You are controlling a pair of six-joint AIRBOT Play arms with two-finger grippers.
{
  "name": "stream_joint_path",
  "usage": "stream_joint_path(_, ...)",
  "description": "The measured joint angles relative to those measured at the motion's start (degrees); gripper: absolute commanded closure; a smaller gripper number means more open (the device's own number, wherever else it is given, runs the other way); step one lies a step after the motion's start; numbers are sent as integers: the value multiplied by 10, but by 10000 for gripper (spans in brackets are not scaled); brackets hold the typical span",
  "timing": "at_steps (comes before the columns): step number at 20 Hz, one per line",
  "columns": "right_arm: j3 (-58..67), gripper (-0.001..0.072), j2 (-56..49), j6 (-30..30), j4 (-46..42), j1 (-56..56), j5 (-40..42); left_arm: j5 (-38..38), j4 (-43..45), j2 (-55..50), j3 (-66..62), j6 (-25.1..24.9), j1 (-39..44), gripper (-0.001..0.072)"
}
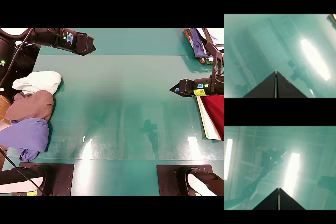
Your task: Fold the shirts.
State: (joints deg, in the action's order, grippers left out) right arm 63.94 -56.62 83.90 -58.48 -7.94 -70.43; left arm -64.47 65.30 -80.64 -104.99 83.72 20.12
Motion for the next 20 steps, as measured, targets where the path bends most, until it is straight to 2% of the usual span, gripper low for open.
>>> stream_joint_path(1,0,697,0,0,0,0,0,7,-1,0,0,-1,0,633)
stream_joint_path(2,0,697,0,0,0,0,0,14,5,0,0,-6,0,344)
stream_joint_path(3,0,697,0,0,0,0,2,19,25,0,0,-12,0,131)
stream_joint_path(5,0,697,0,0,0,0,3,22,118,-4,1,-9,-2,127)
stream_joint_path(8,0,697,0,0,0,0,7,14,271,-18,22,22,-32,128)
stream_joint_path(10,0,697,0,0,0,0,12,15,329,-31,59,45,-74,127)
stream_joint_path(13,0,697,0,0,1,0,22,47,367,-53,136,73,-146,128)
stream_joint_path(18,0,697,0,0,4,0,39,112,368,-104,219,89,-232,129)
stream_joint_path(19,0,697,0,0,4,0,39,120,367,-113,225,91,-244,141)
stream_joint_path(20,0,697,0,0,5,0,42,127,365,-118,230,92,-253,307)
